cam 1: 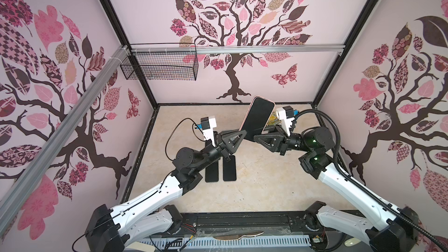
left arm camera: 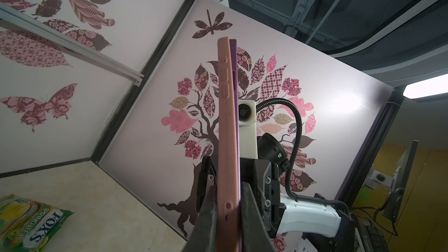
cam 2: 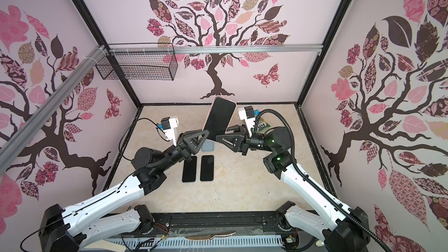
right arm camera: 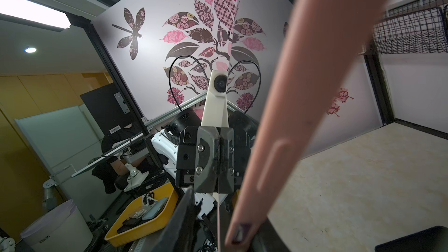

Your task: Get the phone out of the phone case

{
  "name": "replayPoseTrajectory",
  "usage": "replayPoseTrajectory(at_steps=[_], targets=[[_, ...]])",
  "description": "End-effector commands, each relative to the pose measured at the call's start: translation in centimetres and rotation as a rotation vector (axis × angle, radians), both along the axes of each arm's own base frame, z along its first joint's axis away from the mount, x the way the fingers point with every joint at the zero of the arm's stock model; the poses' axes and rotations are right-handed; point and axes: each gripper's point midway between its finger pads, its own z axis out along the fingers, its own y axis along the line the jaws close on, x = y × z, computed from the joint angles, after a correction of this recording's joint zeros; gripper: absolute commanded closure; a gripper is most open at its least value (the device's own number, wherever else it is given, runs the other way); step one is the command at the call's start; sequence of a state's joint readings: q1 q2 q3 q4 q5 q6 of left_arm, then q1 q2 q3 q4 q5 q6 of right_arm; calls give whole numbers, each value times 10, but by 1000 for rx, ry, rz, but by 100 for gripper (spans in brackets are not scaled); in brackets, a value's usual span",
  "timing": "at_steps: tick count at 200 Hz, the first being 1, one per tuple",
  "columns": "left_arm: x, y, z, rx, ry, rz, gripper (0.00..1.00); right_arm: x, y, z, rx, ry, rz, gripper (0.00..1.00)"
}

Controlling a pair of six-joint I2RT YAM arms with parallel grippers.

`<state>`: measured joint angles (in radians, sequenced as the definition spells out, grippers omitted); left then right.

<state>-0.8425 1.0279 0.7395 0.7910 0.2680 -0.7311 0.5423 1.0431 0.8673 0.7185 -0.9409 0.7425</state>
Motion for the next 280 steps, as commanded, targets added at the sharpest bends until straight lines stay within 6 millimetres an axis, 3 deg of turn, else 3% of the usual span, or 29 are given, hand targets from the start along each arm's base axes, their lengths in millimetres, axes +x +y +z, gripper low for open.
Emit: replayPoseTrajectory(at_steps=[1,100,133,163,192,234,254,280], targets=[[-18,10,47,-103,-111,-28,100,-8,-2,22,30,-68,9,67],[-19,4,39,-81,-104,-43,100,-7,-3,22,23,-60,-6,88],[-17,3,34,-65,-95,-36,100,-6,-5,22,17,-58,-32,100],[-14,8,25,-36,-98,15,100,-5,-9,21,-9,-72,-83,100],[-11,11,18,64,-112,83,65,-3,-18,18,-41,-98,-179,100],[-8,20,7,207,-153,188,36,8,-31,-7,-196,-149,-340,100],[-12,26,5,260,-204,222,27,10,-39,-17,-260,-181,-404,100],[-14,29,3,366,-311,274,27,14,-50,-26,-320,-226,-492,100]])
